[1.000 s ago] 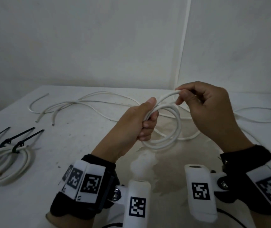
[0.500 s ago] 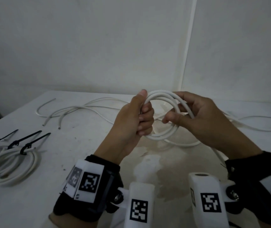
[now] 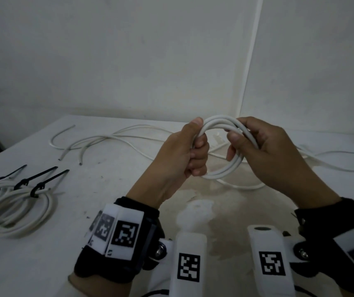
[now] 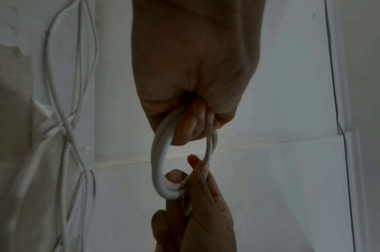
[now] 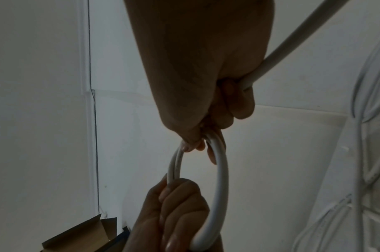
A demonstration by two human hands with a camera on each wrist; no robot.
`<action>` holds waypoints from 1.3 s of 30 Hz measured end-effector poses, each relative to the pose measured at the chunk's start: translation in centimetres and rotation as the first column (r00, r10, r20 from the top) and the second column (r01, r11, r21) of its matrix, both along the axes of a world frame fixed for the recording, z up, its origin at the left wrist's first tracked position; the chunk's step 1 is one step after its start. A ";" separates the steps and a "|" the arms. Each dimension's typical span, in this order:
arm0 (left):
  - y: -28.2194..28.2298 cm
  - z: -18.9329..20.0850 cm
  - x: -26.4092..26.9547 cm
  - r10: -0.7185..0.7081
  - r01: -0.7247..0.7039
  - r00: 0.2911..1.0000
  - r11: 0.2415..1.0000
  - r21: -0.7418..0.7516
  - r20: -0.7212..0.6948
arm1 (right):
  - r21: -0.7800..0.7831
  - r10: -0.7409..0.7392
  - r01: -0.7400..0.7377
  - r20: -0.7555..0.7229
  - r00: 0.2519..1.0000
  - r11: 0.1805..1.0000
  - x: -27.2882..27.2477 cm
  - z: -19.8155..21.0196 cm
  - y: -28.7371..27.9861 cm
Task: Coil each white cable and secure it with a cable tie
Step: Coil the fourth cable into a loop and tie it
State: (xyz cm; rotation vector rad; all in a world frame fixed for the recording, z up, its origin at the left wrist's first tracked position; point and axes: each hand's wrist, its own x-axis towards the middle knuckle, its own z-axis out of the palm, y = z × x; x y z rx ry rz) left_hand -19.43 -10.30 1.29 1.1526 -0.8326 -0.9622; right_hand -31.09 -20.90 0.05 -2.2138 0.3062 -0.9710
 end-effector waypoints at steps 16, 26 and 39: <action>-0.1 0.8 1.0 0.130 -0.238 0.914 0.939 -0.247 -0.385 | -0.098 -0.098 0.110 0.119 0.988 0.989 0.0 -1.2 -1.2; 1.2 1.3 4.4 0.397 -0.610 0.745 0.730 -0.307 -0.537 | -0.470 -0.350 0.300 -0.021 0.936 0.830 0.0 -2.5 -1.9; 0.1 0.5 2.0 0.570 -0.590 0.806 0.759 -0.276 -0.158 | -0.643 -0.121 0.116 0.037 0.992 0.757 1.0 -0.8 2.0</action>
